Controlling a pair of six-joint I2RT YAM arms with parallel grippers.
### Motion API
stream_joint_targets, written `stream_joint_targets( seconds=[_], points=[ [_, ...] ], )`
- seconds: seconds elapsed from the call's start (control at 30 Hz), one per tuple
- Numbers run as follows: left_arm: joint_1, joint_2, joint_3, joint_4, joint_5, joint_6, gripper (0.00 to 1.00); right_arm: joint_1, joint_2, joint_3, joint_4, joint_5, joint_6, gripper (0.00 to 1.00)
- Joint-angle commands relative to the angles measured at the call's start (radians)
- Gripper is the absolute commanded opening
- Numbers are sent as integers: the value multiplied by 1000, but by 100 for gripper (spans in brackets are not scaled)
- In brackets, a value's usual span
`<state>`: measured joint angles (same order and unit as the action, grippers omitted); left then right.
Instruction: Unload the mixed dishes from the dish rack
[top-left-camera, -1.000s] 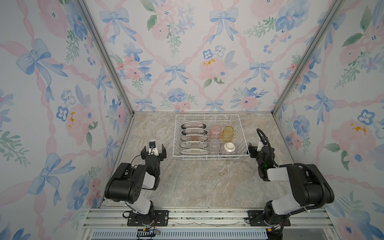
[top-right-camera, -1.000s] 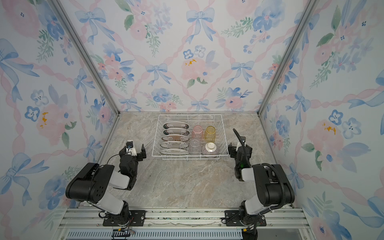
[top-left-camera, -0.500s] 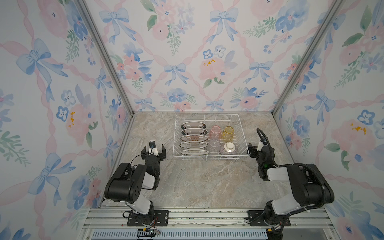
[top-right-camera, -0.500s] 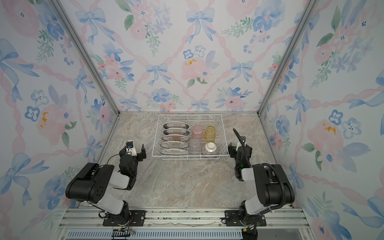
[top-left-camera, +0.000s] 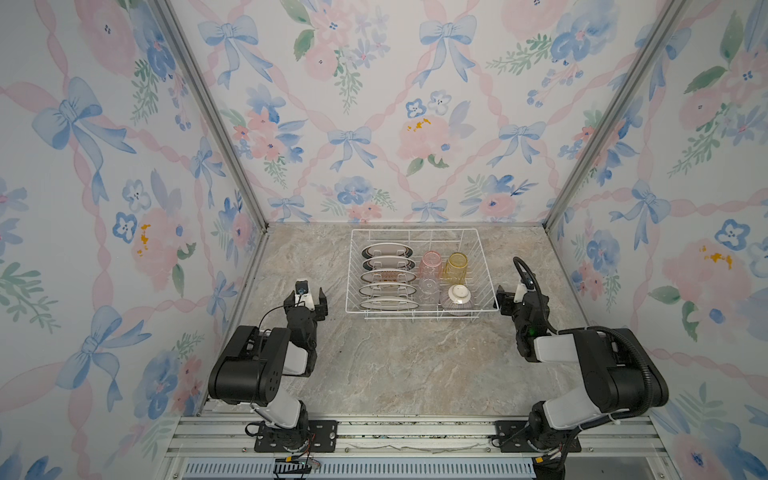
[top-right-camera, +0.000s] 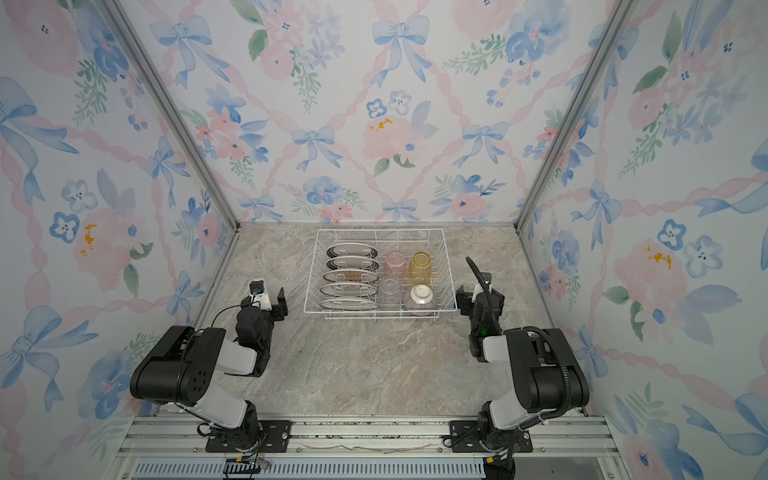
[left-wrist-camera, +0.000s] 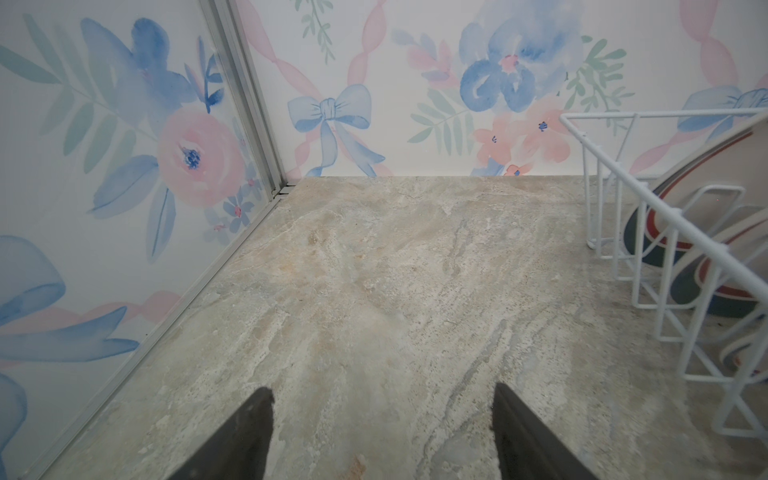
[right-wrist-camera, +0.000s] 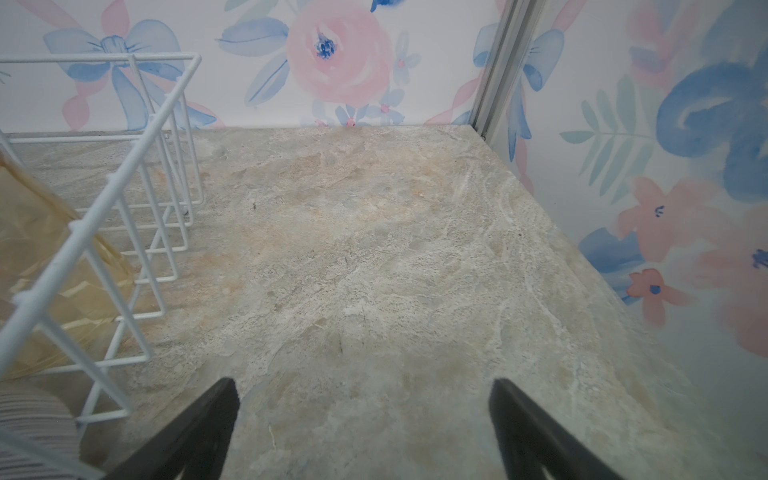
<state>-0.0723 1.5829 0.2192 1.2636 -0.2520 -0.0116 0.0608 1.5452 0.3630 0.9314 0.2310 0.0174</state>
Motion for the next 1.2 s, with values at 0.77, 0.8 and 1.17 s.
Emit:
stream_joint_targets(
  seconds=[0.77, 0.8, 1.17],
  points=[
    [-4, -195, 204, -472, 48, -4, 42, 3, 3, 21, -11, -18, -2, 97],
    [-10, -225, 220, -502, 56, -8, 41, 4, 2, 21, -11, -18, -1, 97],
    [-236, -273, 731, -1078, -13, 120, 53, -1, -4, 24, -13, -13, 8, 71]
  ],
)
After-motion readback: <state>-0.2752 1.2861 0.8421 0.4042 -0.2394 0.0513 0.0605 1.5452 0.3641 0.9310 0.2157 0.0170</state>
